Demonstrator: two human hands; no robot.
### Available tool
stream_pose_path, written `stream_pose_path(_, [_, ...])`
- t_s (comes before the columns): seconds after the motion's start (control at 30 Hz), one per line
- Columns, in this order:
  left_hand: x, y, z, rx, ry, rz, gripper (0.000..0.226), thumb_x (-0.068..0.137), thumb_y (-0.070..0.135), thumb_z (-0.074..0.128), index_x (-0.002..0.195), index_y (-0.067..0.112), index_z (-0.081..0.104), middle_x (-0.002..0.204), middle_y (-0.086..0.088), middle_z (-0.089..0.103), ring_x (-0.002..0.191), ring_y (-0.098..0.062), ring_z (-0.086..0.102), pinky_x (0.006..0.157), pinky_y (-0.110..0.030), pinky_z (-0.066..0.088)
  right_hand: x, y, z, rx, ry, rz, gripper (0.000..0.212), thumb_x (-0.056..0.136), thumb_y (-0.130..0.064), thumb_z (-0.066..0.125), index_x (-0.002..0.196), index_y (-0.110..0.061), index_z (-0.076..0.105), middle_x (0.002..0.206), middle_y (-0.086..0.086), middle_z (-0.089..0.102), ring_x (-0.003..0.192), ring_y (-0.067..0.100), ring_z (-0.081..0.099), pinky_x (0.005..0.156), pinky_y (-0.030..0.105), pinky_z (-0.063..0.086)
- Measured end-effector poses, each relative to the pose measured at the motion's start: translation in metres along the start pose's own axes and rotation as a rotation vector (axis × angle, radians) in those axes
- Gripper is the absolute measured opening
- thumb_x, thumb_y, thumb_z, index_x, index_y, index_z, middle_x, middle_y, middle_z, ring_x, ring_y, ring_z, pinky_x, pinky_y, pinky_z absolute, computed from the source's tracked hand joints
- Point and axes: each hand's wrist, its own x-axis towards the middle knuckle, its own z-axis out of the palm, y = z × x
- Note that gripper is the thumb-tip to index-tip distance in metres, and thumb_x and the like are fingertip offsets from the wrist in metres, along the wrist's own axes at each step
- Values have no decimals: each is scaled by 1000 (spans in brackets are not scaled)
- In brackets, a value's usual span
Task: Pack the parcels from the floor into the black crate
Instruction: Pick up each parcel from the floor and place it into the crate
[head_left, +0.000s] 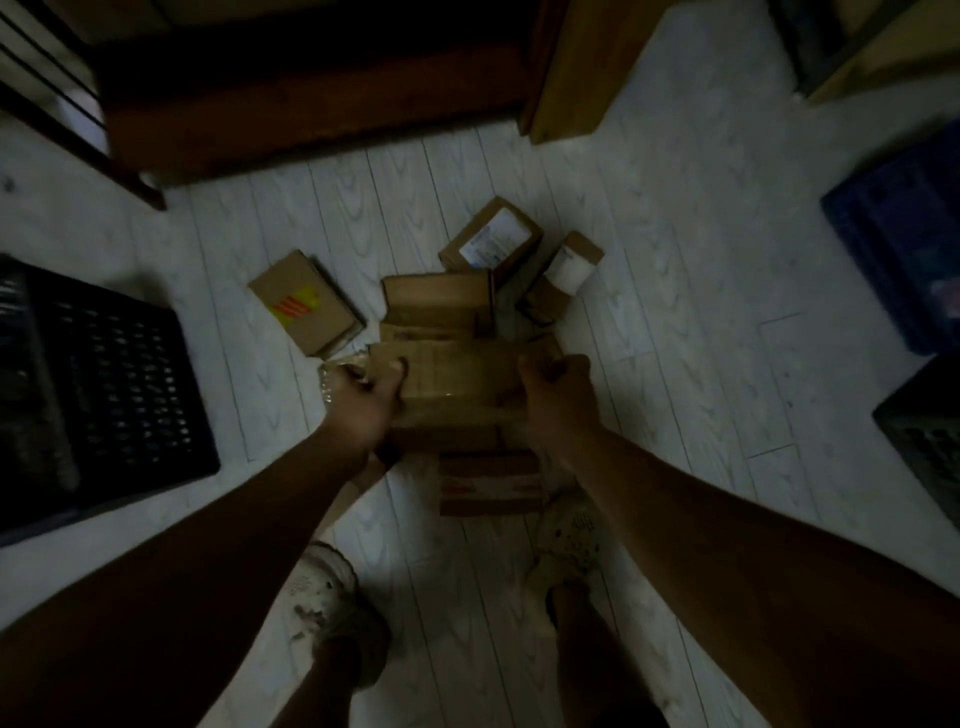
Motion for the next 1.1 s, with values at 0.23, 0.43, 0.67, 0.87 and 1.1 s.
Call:
stream_pose_path(0.23, [-116,139,-117,2,17,163,38,95,47,43,119,17,44,104,-4,60,95,-23,60,81,-42,54,-152,-157,-21,73,-51,-278,64,93,-20,58,148,-22,26,138,7,46,115,24,52,88,30,44])
stream_pose_path(0.43, [-230,219,-199,-69,42,368,28,95,42,45,111,20,39,107,-6,54,104,-29,55,86,-54,52,-282,-230,-30,87,37,-494,33,88,-31,65,116,-18,54,116,6,53,107,25,55,86,39,51])
stream_pose_path(0.67, [-352,245,-266,-108,73,515,46,89,18,57,132,18,42,119,-10,56,91,-21,58,71,-40,53,-395,-270,-38,108,6,-594,51,83,-23,67,127,-29,42,132,5,45,113,25,51,89,36,49])
stream_pose_path(0.87, [-444,230,-326,-149,57,550,51,89,15,60,128,36,34,105,-2,55,91,-26,63,63,-43,57,-482,-274,-42,21,-98,-744,86,80,-13,70,150,-24,21,144,5,26,125,23,39,100,28,34])
stream_pose_path(1.1, [-502,221,-417,-135,74,677,51,89,10,59,133,28,40,118,-8,56,90,-23,65,64,-37,59,-555,-273,-4,232,-511,-653,49,81,-23,72,127,-21,55,120,6,66,106,24,65,97,47,50])
